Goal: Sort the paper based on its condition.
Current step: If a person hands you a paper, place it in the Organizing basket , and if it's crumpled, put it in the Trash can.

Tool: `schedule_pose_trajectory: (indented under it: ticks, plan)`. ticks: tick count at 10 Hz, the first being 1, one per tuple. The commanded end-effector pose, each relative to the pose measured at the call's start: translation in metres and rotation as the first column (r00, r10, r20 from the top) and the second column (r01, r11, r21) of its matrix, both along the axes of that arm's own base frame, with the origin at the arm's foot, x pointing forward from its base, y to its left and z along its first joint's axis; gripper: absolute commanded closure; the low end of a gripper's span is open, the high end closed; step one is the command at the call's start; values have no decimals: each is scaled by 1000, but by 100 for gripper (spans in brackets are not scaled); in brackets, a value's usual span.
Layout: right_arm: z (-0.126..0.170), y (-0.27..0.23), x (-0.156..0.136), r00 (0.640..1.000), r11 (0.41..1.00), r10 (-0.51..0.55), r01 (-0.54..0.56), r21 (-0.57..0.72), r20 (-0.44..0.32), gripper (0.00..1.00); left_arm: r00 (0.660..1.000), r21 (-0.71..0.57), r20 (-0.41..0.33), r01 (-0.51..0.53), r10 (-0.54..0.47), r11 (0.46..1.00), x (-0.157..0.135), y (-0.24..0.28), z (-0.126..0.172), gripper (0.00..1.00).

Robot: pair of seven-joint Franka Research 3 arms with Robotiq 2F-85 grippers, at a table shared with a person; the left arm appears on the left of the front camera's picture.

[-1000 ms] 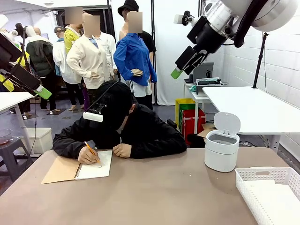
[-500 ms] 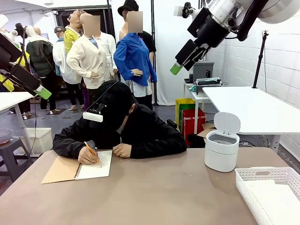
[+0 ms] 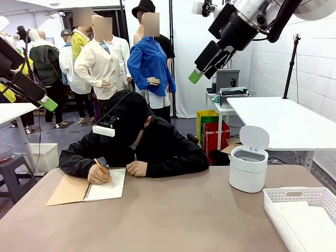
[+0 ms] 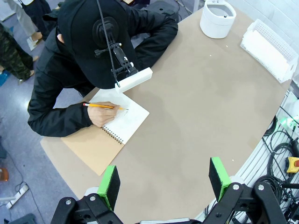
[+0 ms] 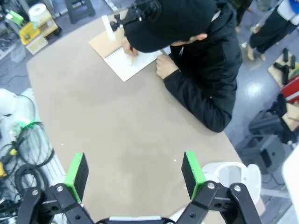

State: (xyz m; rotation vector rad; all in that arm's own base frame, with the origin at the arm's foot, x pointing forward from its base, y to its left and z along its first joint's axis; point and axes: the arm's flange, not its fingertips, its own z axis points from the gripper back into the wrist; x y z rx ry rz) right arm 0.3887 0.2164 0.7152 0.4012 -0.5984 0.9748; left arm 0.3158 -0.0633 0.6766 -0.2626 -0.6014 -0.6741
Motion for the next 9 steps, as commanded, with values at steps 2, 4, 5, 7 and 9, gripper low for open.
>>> schedule_pose_trajectory:
  ticks: [2, 4, 5, 7, 9]
  plan:
    - [1, 0, 1, 1000, 1000, 1, -1, 1, 5, 0, 1000, -2, 5, -2, 2, 1000, 0, 1, 0, 0]
    - [1, 0, 1, 1000, 1000, 1, -1, 1, 5, 0, 1000, -2, 5, -2, 2, 1000, 0, 1, 0, 0]
    - [1, 0, 1, 1000, 1000, 1, -1, 1, 5, 0, 1000, -2, 5, -2, 2, 1000, 0, 1, 0, 0]
    - [1, 0, 1, 1000, 1000, 1, -1, 1, 5, 0, 1000, -2, 5, -2, 2, 1000, 0, 1, 0, 0]
    - [1, 0, 1, 1000, 1000, 1, -1, 1, 5, 0, 1000, -2, 5, -2, 2, 1000, 0, 1, 0, 0]
